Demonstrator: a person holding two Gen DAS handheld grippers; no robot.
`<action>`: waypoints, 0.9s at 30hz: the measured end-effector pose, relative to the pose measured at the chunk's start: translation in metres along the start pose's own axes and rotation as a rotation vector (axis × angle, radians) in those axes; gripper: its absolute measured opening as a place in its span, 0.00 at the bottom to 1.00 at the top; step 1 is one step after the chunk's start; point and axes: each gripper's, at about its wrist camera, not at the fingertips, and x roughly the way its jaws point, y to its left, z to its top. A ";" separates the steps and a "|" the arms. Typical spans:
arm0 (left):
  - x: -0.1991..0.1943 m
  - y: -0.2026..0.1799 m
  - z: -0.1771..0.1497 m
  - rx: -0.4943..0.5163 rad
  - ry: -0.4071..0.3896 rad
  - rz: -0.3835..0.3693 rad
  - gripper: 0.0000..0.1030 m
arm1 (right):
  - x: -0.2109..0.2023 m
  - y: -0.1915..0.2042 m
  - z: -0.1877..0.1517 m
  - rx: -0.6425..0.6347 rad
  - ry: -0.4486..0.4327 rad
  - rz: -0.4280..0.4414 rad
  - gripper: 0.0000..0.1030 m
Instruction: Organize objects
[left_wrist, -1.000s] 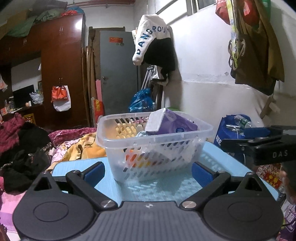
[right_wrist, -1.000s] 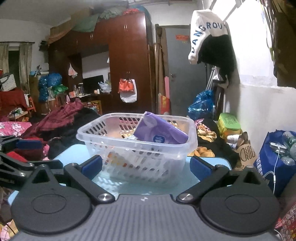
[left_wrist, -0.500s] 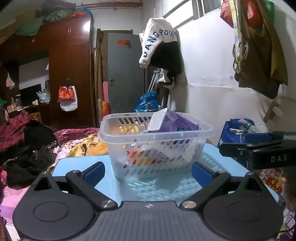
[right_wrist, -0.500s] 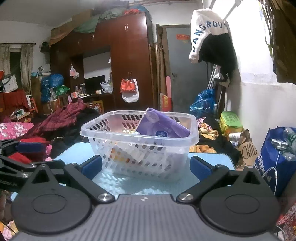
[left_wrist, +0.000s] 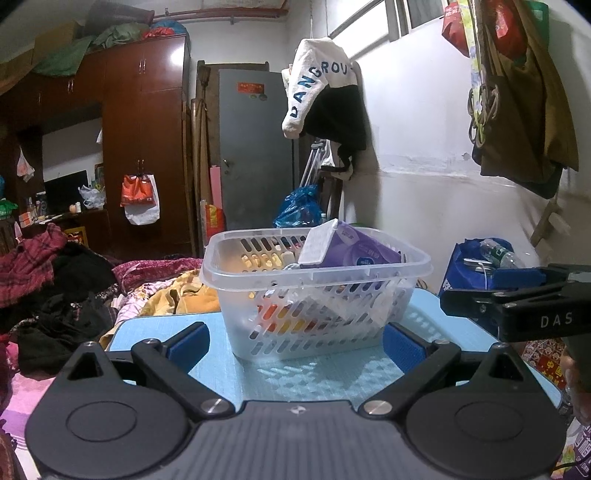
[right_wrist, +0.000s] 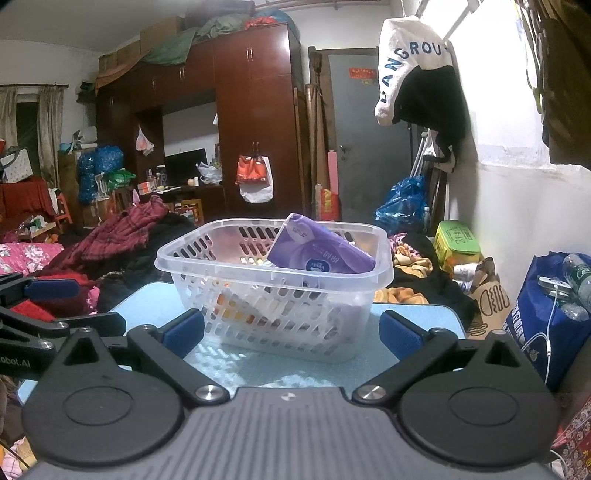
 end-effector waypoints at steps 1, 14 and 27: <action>0.000 0.000 0.000 0.000 0.000 0.000 0.98 | 0.000 0.000 0.000 0.001 -0.001 -0.001 1.00; 0.003 -0.001 0.002 0.000 0.001 0.007 0.98 | -0.002 -0.003 0.001 0.023 0.000 0.002 1.00; 0.006 -0.001 0.001 -0.006 0.001 0.013 0.98 | -0.003 -0.004 0.002 0.023 -0.002 0.003 1.00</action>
